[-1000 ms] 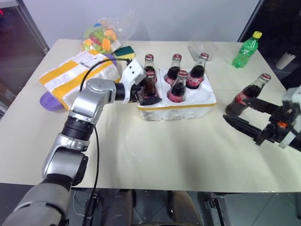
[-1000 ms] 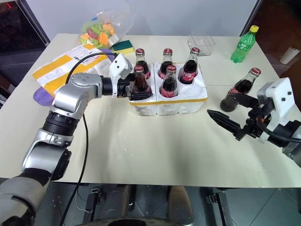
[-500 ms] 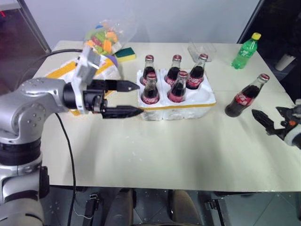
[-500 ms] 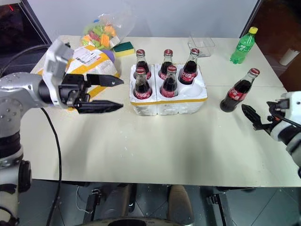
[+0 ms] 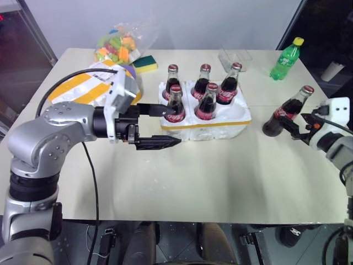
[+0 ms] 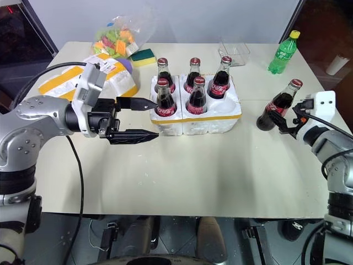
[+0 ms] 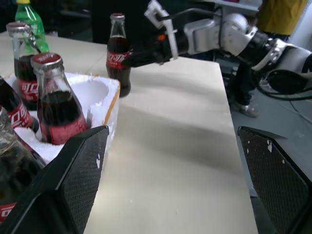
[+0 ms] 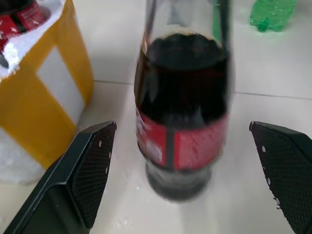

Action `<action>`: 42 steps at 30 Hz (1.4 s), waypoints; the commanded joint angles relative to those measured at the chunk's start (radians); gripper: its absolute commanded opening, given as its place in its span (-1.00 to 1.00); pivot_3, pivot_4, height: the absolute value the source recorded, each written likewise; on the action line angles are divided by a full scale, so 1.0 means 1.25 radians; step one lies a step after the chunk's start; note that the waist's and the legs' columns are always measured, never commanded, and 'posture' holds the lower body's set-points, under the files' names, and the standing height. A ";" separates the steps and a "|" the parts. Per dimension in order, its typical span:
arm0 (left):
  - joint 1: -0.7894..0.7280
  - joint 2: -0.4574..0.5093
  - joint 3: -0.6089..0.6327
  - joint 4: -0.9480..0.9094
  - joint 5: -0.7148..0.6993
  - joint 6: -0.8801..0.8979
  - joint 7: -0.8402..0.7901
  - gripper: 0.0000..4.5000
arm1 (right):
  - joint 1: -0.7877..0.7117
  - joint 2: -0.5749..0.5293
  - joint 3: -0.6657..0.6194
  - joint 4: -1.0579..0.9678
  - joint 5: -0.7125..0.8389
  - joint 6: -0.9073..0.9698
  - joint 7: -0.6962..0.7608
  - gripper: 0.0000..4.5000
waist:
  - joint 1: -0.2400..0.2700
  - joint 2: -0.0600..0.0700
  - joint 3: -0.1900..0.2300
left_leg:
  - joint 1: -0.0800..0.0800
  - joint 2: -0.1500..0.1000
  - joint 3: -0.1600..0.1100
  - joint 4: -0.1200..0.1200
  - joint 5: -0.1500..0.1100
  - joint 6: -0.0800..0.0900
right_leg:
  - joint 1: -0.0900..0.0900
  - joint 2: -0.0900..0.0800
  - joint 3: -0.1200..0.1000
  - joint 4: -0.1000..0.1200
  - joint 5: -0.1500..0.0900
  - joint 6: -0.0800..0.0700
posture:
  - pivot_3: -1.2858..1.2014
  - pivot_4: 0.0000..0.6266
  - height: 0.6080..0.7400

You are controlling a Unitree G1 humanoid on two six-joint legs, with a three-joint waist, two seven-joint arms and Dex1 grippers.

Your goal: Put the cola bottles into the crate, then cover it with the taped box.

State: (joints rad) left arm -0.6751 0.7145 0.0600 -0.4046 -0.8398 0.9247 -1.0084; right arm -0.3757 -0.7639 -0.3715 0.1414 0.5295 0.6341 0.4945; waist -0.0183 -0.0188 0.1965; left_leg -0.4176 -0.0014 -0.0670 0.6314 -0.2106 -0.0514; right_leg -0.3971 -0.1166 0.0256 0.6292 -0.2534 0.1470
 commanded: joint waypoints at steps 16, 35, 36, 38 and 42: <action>0.001 0.008 0.008 0.018 0.026 -0.053 0.038 1.00 | -0.118 0.012 -0.070 -0.119 0.092 -0.048 0.073 0.24 | -0.003 0.009 0.006 | -0.002 0.000 0.000 0.000 0.000 0.000 | -0.003 0.000 0.000 0.000 0.001 0.002 | 0.03 -0.52 0.98; 0.013 0.006 0.011 0.023 0.050 -0.085 0.071 1.00 | -0.186 0.026 0.186 -0.197 0.048 0.062 0.118 0.24 | 0.002 0.009 0.006 | -0.006 0.000 0.000 0.000 0.000 0.000 | -0.007 0.000 0.000 0.001 0.001 0.002 | 0.03 -0.52 0.98; 0.014 0.006 0.012 0.021 0.050 -0.085 0.073 1.00 | -0.185 0.033 0.197 -0.188 0.037 0.056 0.121 0.24 | 0.002 0.009 0.006 | -0.006 0.000 0.000 0.000 0.000 0.000 | -0.007 0.000 0.000 0.001 0.001 0.002 | 0.03 -0.52 0.98; 0.021 0.010 0.014 0.013 0.052 -0.086 0.077 1.00 | -0.183 0.049 0.223 -0.158 0.007 0.045 0.121 0.24 | 0.001 0.009 0.006 | -0.006 0.000 0.000 0.000 0.000 0.000 | -0.007 0.000 0.000 0.001 0.001 0.002 | 0.03 -0.52 0.98; 0.042 0.029 0.012 -0.004 0.071 -0.093 0.083 1.00 | -0.195 0.078 0.249 -0.084 -0.040 0.041 0.110 0.47 | 0.001 0.009 0.006 | -0.007 0.000 0.000 -0.001 0.000 0.000 | -0.007 0.000 0.000 0.001 0.001 0.002 | 0.03 -0.52 0.98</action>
State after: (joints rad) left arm -0.6232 0.7307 0.0500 -0.3698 -0.7674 0.8348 -0.9103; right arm -0.6006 -0.6758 -0.0563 0.0149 0.4940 0.6933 0.6338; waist -0.0168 -0.0081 0.2035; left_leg -0.4257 -0.0014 -0.0670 0.6305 -0.2105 -0.0515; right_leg -0.4064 -0.1160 0.0260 0.6300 -0.2523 0.1490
